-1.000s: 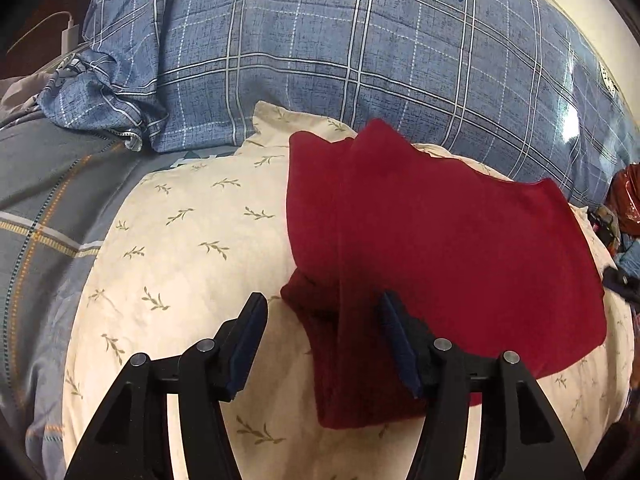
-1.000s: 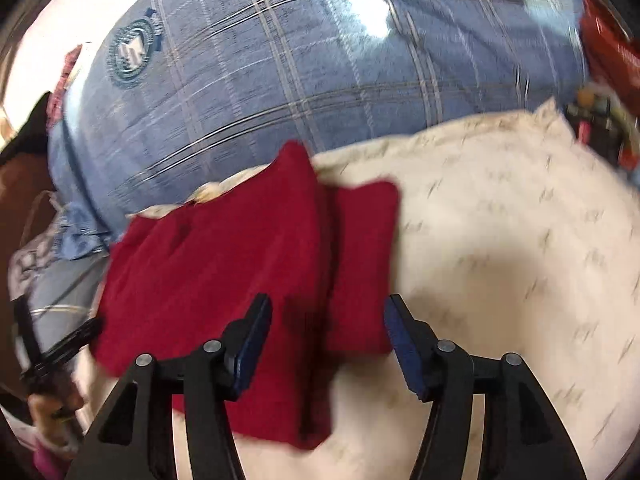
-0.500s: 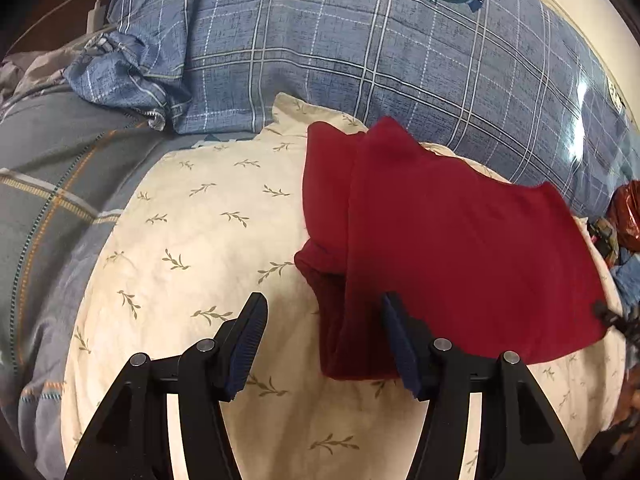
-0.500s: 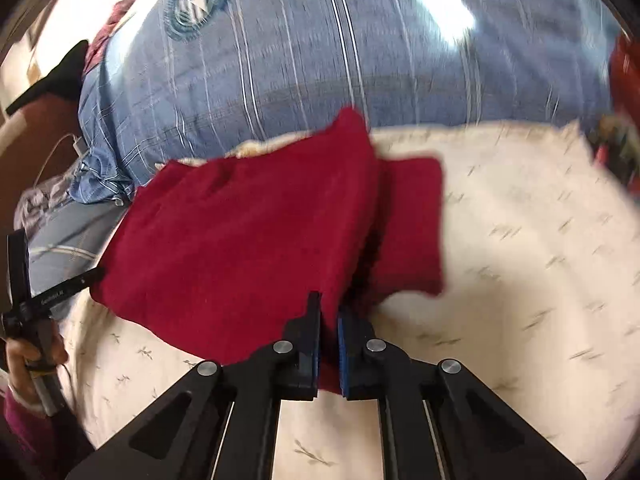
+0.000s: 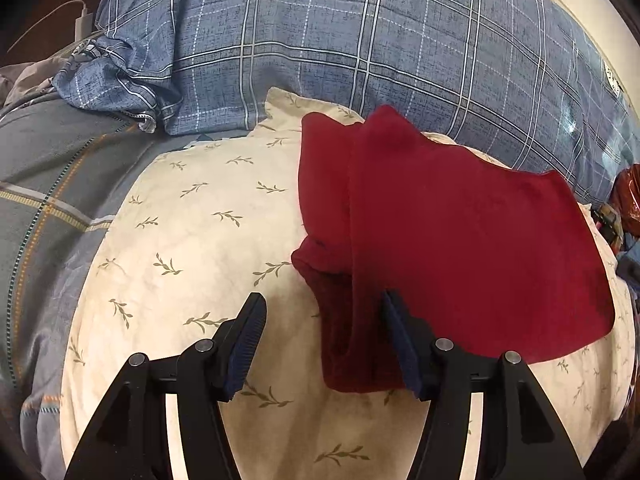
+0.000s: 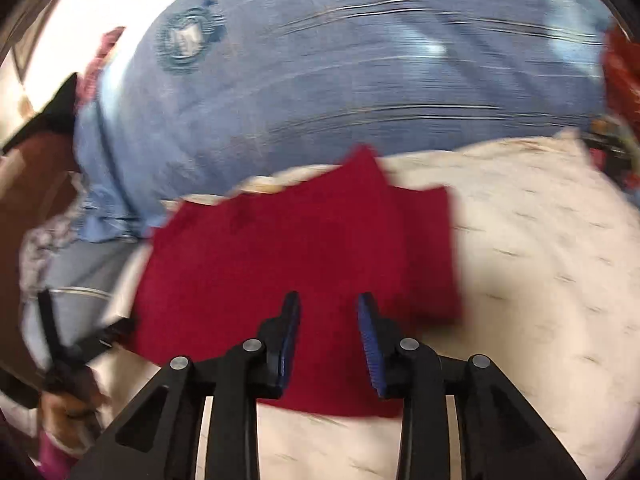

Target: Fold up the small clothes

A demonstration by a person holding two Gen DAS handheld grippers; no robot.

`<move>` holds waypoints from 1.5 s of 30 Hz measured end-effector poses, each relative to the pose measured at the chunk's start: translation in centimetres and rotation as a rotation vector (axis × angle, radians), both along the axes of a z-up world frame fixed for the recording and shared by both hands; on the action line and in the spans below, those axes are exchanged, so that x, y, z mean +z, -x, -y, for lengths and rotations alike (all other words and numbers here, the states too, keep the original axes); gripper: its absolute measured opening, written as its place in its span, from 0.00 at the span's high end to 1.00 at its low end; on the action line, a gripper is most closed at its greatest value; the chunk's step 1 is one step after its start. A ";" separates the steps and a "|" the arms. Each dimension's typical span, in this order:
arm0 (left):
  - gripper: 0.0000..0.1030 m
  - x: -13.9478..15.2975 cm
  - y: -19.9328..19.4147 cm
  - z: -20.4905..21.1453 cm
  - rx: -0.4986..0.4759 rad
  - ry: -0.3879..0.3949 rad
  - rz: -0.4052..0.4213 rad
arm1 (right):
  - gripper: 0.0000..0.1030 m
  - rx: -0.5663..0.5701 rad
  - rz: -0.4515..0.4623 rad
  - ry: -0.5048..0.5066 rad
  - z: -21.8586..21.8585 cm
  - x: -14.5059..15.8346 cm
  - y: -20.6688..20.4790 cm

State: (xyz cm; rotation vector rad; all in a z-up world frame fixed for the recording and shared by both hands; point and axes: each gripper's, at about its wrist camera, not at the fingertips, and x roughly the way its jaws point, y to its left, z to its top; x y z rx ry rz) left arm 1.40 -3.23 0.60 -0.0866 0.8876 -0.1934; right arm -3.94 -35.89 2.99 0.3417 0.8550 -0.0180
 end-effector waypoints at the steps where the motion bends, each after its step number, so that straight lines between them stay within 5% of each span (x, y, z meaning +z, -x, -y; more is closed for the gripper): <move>1: 0.42 0.0 0.1 0.0 0.002 0.002 0.003 | 0.69 0.032 0.000 -0.023 -1.0 -0.2 -1.3; 7: 0.38 -0.2 0.2 -0.4 0.011 0.003 0.006 | 0.70 0.262 -0.031 -0.011 -10.7 -3.6 -11.4; 17: 0.32 -1.4 -1.2 -0.2 -0.002 0.006 -0.027 | 0.71 0.297 -0.106 0.122 -18.5 -7.8 -21.3; 28: 0.25 -1.6 -2.6 -0.1 0.008 0.016 -0.055 | 0.71 0.265 -0.108 0.160 -19.3 -9.1 -23.4; 30: 0.25 -1.6 -2.7 -0.1 0.005 0.014 -0.059 | 0.65 0.248 -0.124 0.122 -18.7 -8.3 -23.1; 32: 0.25 -1.6 -2.7 -0.1 0.002 0.014 -0.064 | 0.48 0.234 -0.126 0.073 -18.5 -7.4 -22.5; 40: 0.24 -1.0 -2.7 -0.6 -0.011 -0.005 -0.081 | 0.38 0.349 -0.125 0.092 -22.1 -5.7 -21.7; 42: 0.23 -0.8 -2.6 -1.0 -0.002 -0.004 -0.075 | 0.44 0.379 -0.140 0.179 -23.6 -6.4 -22.2; 43: 0.22 -0.7 -2.5 -1.3 0.003 0.003 -0.076 | 0.69 0.390 -0.149 0.256 -24.5 -7.1 -22.5; 45: 0.22 -0.8 -2.6 -1.5 0.009 0.016 -0.086 | 0.77 0.383 -0.146 0.320 -25.1 -7.8 -22.7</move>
